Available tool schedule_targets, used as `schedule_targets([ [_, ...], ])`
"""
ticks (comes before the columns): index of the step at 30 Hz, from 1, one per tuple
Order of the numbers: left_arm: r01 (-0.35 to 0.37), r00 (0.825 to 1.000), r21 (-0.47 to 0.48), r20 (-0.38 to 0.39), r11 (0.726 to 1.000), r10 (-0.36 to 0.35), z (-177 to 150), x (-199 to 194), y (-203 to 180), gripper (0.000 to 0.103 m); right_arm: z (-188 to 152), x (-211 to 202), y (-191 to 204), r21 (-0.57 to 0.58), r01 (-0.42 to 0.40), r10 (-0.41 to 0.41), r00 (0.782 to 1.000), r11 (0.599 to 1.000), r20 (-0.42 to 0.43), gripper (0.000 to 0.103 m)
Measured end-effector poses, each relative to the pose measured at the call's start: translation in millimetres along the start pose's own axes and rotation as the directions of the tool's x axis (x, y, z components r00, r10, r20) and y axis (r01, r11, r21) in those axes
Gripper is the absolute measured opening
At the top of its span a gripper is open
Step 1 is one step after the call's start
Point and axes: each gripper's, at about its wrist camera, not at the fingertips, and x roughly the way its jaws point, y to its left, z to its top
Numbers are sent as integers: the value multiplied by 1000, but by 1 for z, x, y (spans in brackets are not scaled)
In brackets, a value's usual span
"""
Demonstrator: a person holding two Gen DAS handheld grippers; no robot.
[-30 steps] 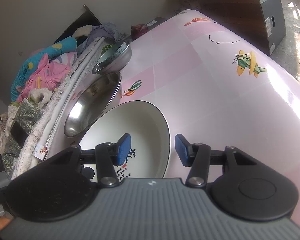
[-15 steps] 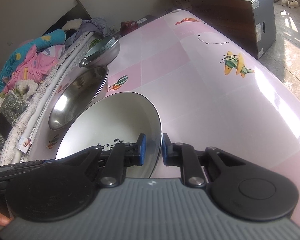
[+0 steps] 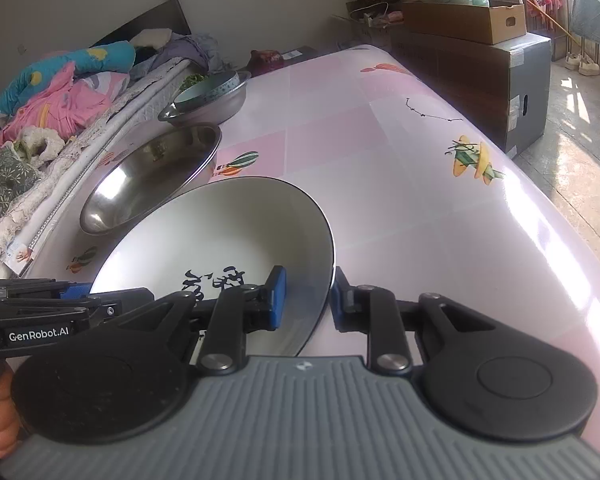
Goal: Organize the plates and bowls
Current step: 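Lift the white plate with the right gripper and carry it over the steel plates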
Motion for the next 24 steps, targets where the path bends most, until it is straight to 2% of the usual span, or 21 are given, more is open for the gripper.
schedule_targets([
  [8, -15, 1000, 3, 4, 1000, 15, 2, -1, -3, 39, 0, -4, 1, -10, 12, -11, 1000, 1000, 9, 22],
  [24, -1, 1000, 8, 10, 1000, 1, 9, 1, -9, 40, 5, -14, -1, -19, 40, -39, 999, 999, 36, 22],
])
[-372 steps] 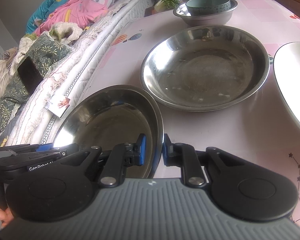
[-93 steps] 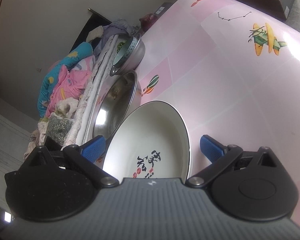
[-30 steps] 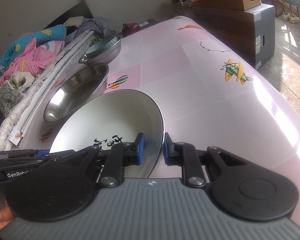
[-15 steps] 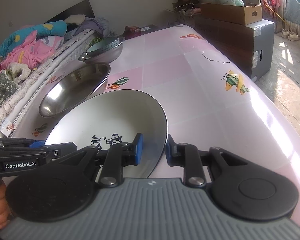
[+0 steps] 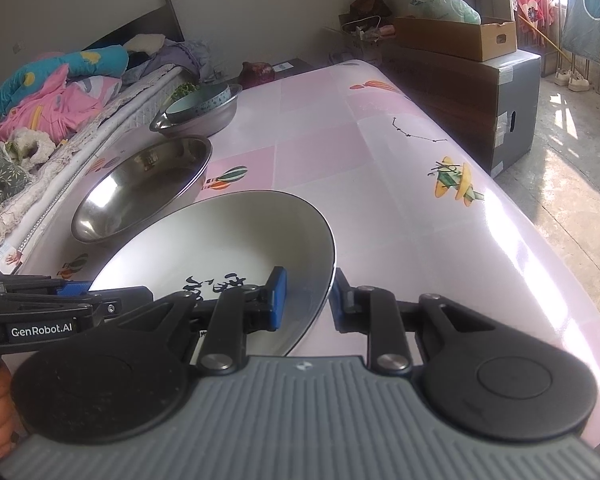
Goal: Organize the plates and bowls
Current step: 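Lift the white plate with the right gripper and carry it over the steel plates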
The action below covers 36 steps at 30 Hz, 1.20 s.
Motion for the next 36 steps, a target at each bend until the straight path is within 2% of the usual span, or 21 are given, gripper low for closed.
schedule_targets([
  [36, 25, 998, 15, 59, 1000, -25, 4, -16, -5, 39, 11, -31, 0, 1, 9, -9, 997, 1000, 80, 22],
])
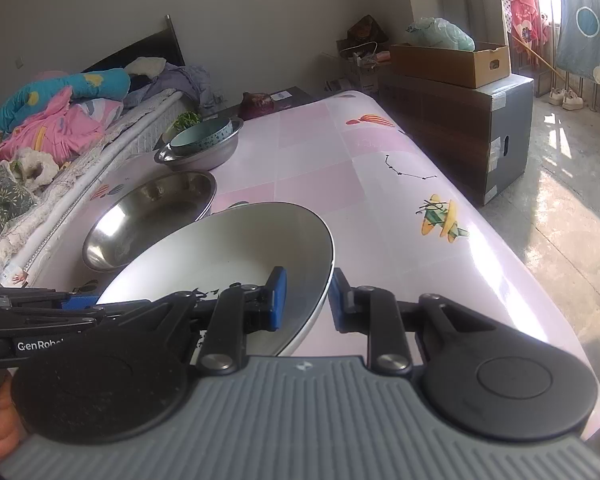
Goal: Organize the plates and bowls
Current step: 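Lift the white plate with the right gripper and carry it over the steel plates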
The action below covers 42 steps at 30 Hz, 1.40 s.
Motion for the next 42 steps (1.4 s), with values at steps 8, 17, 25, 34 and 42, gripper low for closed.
schedule_targets([
  [8, 5, 1000, -9, 18, 1000, -5, 3, -6, 0, 39, 7, -7, 3, -2, -5, 5, 1000, 1000, 27, 22],
  [17, 0, 999, -29, 41, 1000, 1, 7, -16, 6, 39, 18, -9, 12, -17, -24, 25, 999, 1000, 45, 22],
  [25, -16, 998, -57, 59, 998, 19, 10, -25, 17, 39, 30, -4, 27, -42, -49, 52, 997, 998, 55, 22],
  [34, -61, 995, -104, 73, 993, 68, 17, -34, 46, 39, 48, 19, 58, -77, -99, 102, 994, 992, 39, 22],
  [42, -114, 991, -161, 48, 980, 124, 20, -28, 82, 39, 55, 57, 89, -87, -148, 148, 989, 985, -14, 22],
])
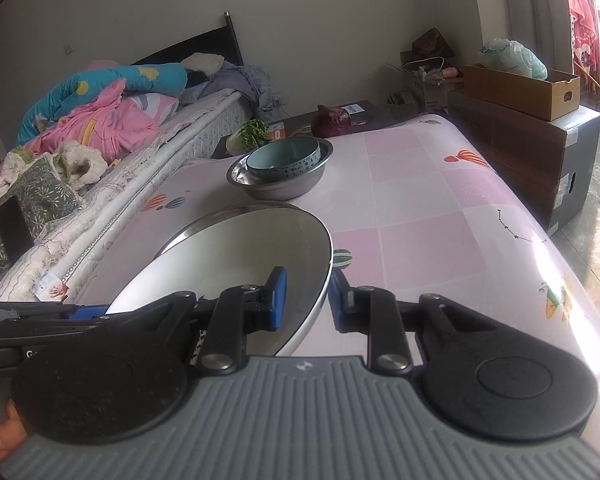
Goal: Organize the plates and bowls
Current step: 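Lift the white plate with the right gripper and carry it over the steel plates, then lower the white plate onto the steel plates and open the right gripper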
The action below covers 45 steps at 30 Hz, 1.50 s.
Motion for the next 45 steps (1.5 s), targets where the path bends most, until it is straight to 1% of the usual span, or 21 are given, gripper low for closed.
schedule_targets([
  [4, -18, 1000, -20, -18, 1000, 17, 3, 9, 13, 39, 2, 22, 6, 16, -18, 19, 999, 1000, -29, 22],
  [8, -24, 999, -32, -36, 999, 23, 7, 19, 22, 39, 6, 39, 12, 21, -19, 20, 999, 1000, -48, 22],
  [15, -17, 999, -31, -44, 999, 15, 17, 31, 31, 38, 14, 62, 11, 34, -3, 5, 997, 999, -73, 22],
  [18, -29, 999, -18, -40, 999, 28, 21, 35, 33, 38, 15, 72, 10, 42, 1, 3, 996, 999, -92, 22],
  [21, -29, 999, -17, -35, 999, 28, 25, 38, 38, 38, 16, 83, 9, 41, 22, -18, 994, 999, -107, 23],
  [24, -26, 999, -14, -30, 1000, 26, 28, 40, 41, 38, 19, 88, 7, 49, 20, -16, 995, 999, -97, 23],
  [30, -24, 999, -11, -22, 1000, 23, 32, 44, 46, 38, 27, 88, 15, -13, 39, -39, 998, 999, -52, 24],
  [32, -18, 1000, 1, -11, 1000, 18, 32, 44, 45, 38, 28, 87, 16, -14, 40, -41, 998, 999, -48, 25],
  [35, -32, 999, 31, 2, 999, 32, 31, 43, 42, 40, 26, 86, 16, -3, 39, -39, 998, 999, -49, 25],
  [38, -31, 999, 34, -7, 999, 32, 30, 45, 41, 40, 24, 83, 14, 11, 38, -38, 998, 999, -50, 25],
  [40, -31, 999, 32, -15, 999, 32, 29, 46, 42, 41, 22, 80, 12, 26, 38, -37, 998, 999, -52, 27],
  [43, -35, 999, 34, -24, 999, 35, 27, 45, 41, 44, 17, 76, 8, 55, 31, -28, 997, 998, -65, 36],
  [45, -36, 999, 31, -30, 999, 37, 26, 43, 40, 54, 15, 74, 7, 69, 29, -24, 997, 997, -73, 49],
])
